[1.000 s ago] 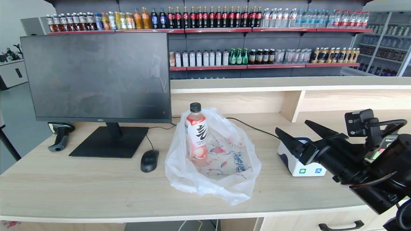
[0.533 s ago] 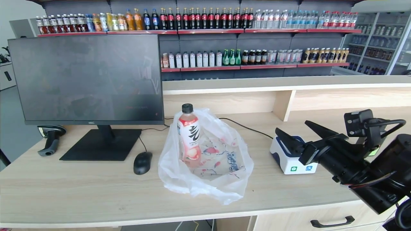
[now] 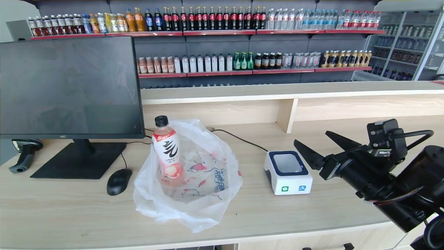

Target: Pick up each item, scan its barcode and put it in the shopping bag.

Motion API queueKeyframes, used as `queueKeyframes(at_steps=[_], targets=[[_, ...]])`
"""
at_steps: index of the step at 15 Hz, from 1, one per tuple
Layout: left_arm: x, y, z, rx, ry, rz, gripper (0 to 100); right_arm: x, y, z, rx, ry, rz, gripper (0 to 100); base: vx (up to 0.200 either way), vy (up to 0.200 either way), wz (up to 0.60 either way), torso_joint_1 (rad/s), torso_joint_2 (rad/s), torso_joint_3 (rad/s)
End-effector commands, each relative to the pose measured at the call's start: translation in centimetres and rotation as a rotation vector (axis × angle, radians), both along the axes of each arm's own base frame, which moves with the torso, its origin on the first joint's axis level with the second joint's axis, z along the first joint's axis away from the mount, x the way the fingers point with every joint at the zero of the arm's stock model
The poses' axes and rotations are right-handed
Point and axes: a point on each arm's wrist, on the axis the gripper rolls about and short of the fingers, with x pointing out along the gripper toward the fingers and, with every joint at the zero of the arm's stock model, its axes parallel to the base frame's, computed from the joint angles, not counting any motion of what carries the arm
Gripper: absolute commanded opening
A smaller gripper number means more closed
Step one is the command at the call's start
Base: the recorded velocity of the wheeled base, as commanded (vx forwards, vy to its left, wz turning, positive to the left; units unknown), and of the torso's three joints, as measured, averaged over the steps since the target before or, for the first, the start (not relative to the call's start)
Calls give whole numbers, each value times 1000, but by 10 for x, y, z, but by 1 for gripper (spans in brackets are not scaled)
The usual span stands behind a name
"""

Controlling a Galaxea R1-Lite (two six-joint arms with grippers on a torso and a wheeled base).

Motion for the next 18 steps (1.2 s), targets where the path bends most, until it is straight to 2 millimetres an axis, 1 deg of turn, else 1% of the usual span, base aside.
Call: queueKeyframes(at_steps=[1,18], targets=[[0,0,0,-1,-1,0,100,0,1,-1,-1,4,2,100,0,-200,0,7,-2,2],[0,0,0,-1,-1,0,100,0,0,-1,-2,5,2,100,0,-200,0,2,3,3]])
